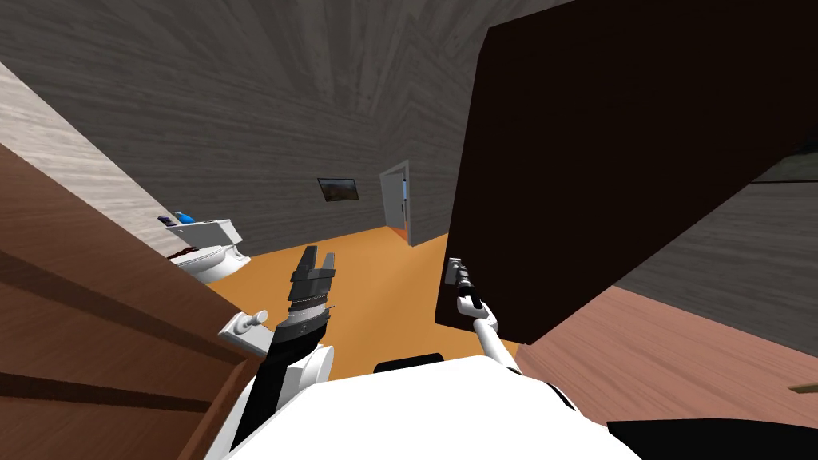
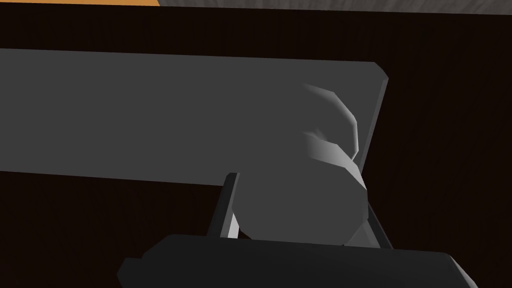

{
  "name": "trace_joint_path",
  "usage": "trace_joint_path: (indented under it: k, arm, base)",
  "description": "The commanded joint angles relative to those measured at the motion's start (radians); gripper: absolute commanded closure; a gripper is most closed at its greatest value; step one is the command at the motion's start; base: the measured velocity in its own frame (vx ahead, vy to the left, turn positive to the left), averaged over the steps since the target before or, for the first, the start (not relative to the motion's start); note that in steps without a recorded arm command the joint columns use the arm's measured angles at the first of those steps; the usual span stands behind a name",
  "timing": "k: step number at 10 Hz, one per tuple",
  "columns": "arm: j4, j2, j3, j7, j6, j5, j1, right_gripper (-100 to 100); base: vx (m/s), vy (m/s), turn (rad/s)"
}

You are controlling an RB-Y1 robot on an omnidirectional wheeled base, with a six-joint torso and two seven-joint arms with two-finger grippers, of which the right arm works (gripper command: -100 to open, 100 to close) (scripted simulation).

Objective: Push the door open

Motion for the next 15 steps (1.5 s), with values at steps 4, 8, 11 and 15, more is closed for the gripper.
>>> trace_joint_path:
  k: [4, 8, 11, 15]
  arm:
    - [0.008, -0.009, -0.049, 0.011, -0.008, -0.010, -0.010, 100]
    - [0.012, -0.011, -0.082, 0.018, -0.009, -0.017, -0.010, 100]
    - [0.012, -0.019, -0.108, 0.023, -0.009, -0.021, -0.004, 100]
    - [0.009, -0.022, -0.152, 0.034, -0.008, -0.029, 0.001, 100]
  base:
    - [0.205, 0.050, -0.057]
    - [0.174, 0.057, -0.056]
    - [0.127, 0.025, -0.055]
    - [0.193, 0.031, -0.043]
